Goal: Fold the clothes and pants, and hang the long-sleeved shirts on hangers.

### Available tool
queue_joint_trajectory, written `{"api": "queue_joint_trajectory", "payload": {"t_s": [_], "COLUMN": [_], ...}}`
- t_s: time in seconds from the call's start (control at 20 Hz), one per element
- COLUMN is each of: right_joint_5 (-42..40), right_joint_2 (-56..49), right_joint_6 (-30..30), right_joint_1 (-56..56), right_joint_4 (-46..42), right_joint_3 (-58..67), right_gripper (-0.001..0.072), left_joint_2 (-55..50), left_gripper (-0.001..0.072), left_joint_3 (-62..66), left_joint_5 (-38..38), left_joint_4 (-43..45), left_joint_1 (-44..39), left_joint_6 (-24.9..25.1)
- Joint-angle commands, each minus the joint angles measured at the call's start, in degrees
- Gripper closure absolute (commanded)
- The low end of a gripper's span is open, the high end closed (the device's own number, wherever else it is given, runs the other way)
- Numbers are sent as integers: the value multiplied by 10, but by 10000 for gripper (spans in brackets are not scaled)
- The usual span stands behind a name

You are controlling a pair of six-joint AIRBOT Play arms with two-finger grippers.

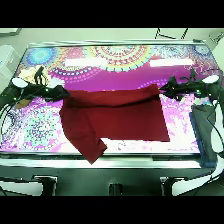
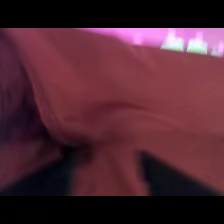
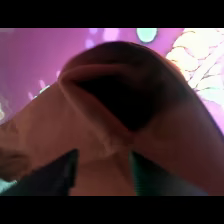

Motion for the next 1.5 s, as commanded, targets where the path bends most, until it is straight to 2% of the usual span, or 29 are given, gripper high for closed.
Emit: {"api": "queue_joint_trajectory", "payload": {"t_s": [0.0,0.05,0.15,0.25,0.35,0.45,0.75,0.8,0.85,0.9,0.95,1.0,1.25,1.35,1.45], "right_joint_5": [134,194,287,263,193,159,170,170,169,169,166,159,97,63,50], "right_joint_2": [2,9,31,76,120,144,155,155,155,155,155,155,155,155,150], "right_joint_6": [-27,-28,-32,-38,-39,-39,-42,-41,-41,-41,-42,-42,-97,-102,-104], "right_joint_1": [-59,-82,-99,-99,-99,-99,-99,-99,-99,-99,-99,-98,-98,-96,-73], "right_joint_4": [-43,-89,-219,-303,-307,-293,-292,-291,-292,-293,-298,-300,-227,-192,-194], "right_joint_3": [27,25,-6,-84,-172,-229,-248,-248,-248,-248,-250,-257,-351,-379,-395], "right_gripper": [163,164,157,155,85,85,86,86,86,86,86,86,83,84,97], "left_joint_2": [-12,-10,12,58,100,112,110,110,108,106,105,106,123,129,132], "left_gripper": [139,139,142,212,212,212,221,263,336,361,557,681,682,682,682], "left_joint_3": [5,-2,-50,-140,-242,-321,-383,-383,-383,-383,-383,-383,-381,-381,-381], "left_joint_5": [-198,-250,-285,-239,-168,-120,-15,-5,4,11,14,14,12,9,8], "left_joint_4": [73,116,128,127,101,43,-25,-29,-28,-28,-28,-28,-26,-26,-26], "left_joint_1": [49,72,112,125,118,105,59,47,33,19,12,9,15,14,14], "left_joint_6": [-26,-51,-53,-41,-12,24,48,45,34,21,17,25,39,37,37]}}
